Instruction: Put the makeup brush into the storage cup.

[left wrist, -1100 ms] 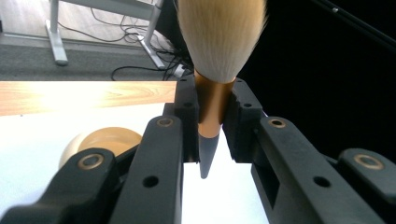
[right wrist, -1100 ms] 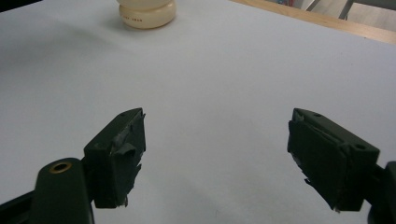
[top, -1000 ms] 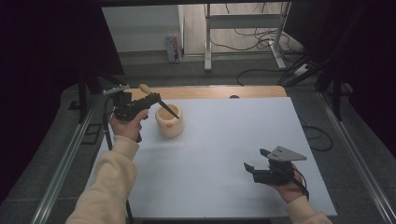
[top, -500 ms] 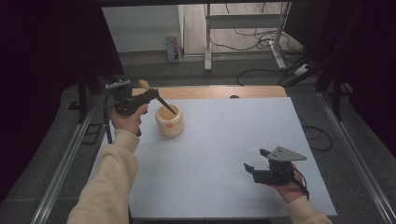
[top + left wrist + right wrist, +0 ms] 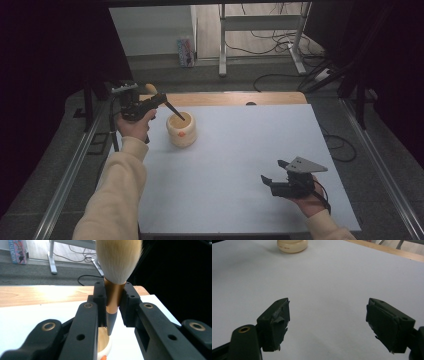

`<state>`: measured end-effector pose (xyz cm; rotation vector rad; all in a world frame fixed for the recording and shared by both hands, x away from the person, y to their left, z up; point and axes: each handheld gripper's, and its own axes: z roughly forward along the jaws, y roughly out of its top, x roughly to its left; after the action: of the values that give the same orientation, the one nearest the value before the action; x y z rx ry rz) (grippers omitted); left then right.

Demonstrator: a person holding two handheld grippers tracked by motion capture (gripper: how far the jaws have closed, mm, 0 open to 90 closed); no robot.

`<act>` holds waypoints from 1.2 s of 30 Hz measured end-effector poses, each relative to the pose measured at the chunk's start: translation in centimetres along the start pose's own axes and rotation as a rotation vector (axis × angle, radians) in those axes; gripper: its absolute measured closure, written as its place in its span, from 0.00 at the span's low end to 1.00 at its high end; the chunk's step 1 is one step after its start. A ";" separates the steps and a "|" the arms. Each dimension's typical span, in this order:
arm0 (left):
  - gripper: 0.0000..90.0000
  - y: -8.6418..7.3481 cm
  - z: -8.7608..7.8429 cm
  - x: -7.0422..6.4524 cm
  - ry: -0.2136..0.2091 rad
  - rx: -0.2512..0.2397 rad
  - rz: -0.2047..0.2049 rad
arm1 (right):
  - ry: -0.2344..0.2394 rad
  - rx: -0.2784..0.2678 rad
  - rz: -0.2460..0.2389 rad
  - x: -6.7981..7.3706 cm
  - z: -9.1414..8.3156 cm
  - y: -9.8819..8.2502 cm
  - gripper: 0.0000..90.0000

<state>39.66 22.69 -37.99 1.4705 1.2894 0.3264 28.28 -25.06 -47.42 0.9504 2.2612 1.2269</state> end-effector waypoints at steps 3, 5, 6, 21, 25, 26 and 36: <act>0.87 0.0 0.2 0.2 0.010 0.003 0.000 | -0.001 0.002 -0.001 0.0 0.0 0.0 0.21; 0.87 -0.1 0.4 0.2 0.018 0.009 0.005 | -0.001 0.002 -0.001 0.0 0.0 0.0 0.21; 0.87 -0.1 0.4 0.2 0.018 0.011 0.006 | 0.001 0.002 0.001 0.0 0.0 0.0 0.21; 0.87 -1.4 2.5 0.7 0.055 0.053 0.026 | -0.004 0.008 -0.016 0.0 0.0 0.0 0.21; 0.87 -1.8 3.0 0.9 0.065 0.058 0.016 | -0.005 0.008 -0.017 0.0 0.0 0.0 0.21; 0.87 -1.9 3.1 0.9 0.068 0.060 0.013 | -0.004 0.008 -0.017 0.0 0.0 0.0 0.21; 0.87 -2.9 4.4 0.8 0.076 0.094 0.028 | -0.005 0.014 -0.028 0.0 0.1 -0.1 0.21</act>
<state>41.81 20.41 -42.36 1.5695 1.3617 0.3465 28.28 -25.00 -47.53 0.9229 2.2737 1.1974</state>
